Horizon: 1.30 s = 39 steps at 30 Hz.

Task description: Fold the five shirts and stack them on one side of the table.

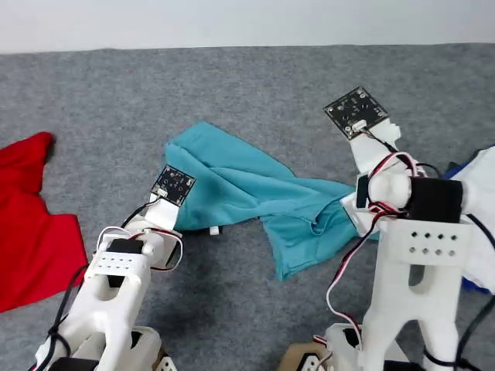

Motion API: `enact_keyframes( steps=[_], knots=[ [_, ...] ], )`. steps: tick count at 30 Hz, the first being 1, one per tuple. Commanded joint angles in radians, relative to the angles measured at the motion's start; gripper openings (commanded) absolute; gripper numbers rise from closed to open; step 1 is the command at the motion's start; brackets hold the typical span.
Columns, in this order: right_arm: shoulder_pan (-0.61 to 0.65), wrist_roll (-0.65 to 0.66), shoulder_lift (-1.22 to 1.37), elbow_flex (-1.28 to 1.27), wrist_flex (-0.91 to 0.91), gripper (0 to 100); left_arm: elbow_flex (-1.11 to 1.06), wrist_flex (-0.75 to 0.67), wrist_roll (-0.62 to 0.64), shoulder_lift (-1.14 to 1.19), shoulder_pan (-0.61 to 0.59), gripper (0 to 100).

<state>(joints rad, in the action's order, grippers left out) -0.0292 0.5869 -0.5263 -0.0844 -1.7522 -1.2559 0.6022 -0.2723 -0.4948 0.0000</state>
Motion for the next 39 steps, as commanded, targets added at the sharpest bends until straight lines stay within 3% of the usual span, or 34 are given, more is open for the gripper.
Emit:
enact_keyframes(
  steps=[1, 5, 9, 13, 17, 20, 23, 27, 30, 34, 39],
  knots=[
    [-0.013, -0.044, -0.038, 0.097, -0.038, 1.0, 0.022, -0.018, 0.003, -0.025, -0.014, 2],
    [-0.013, -0.052, -0.036, 0.101, -0.038, 1.0, 0.166, 0.054, 0.008, -0.025, -0.121, 0],
    [-0.013, -0.052, -0.036, 0.101, -0.038, 1.0, 0.418, 0.308, 0.008, -0.025, -0.144, 0],
    [-0.013, -0.052, -0.036, 0.100, -0.038, 1.0, 0.625, 0.497, 0.009, -0.020, -0.133, 0],
    [-0.013, -0.052, -0.036, 0.100, -0.038, 1.0, 0.694, 0.585, -0.008, -0.014, -0.097, 0],
    [-0.013, -0.052, -0.036, 0.100, -0.038, 1.0, 0.668, 0.658, -0.161, -0.012, -0.008, 0],
    [-0.013, -0.054, -0.036, 0.098, -0.038, 1.0, 0.590, 0.643, -0.261, -0.012, 0.069, 0],
    [-0.013, -0.054, -0.038, 0.068, -0.039, 1.0, 0.467, 0.559, -0.436, -0.012, 0.084, 2],
    [-0.013, -0.054, -0.039, 0.032, -0.039, 1.0, 0.427, 0.546, -0.539, -0.012, 0.081, 10],
    [-0.013, -0.054, -0.039, 0.017, -0.039, 1.0, 0.424, 0.511, -0.568, -0.012, 0.078, 21],
    [-0.012, -0.106, -0.039, 0.017, -0.039, 1.0, 0.398, 0.399, -0.595, 0.051, 0.084, 24]
  ],
)
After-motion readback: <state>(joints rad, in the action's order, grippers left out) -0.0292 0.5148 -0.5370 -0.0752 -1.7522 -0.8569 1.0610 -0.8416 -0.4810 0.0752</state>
